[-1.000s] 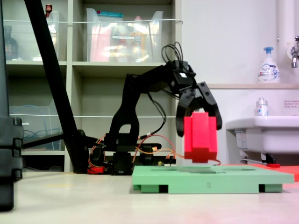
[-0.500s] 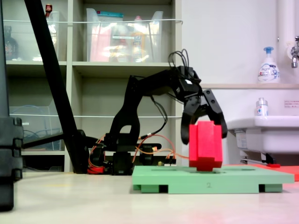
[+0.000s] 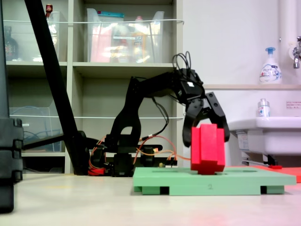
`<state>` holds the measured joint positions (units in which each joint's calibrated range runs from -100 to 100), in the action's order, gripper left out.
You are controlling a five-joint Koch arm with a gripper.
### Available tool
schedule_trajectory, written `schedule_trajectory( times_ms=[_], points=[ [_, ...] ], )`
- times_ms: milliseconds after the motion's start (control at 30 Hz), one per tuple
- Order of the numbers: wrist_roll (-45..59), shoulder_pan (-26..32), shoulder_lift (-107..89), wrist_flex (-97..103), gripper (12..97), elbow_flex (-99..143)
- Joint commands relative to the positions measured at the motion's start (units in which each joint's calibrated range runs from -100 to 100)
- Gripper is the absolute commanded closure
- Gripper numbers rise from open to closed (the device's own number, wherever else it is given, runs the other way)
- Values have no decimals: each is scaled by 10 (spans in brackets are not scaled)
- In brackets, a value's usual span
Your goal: Put the cross columnar block into the corresponding hole
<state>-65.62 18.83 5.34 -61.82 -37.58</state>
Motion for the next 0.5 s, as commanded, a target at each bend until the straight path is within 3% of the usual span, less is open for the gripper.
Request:
schedule_trajectory(
  times_ms=[0,467],
  points=[
    [8,4,-9,5,691,-45],
    [10,1,74,13,689,-64]
  ],
)
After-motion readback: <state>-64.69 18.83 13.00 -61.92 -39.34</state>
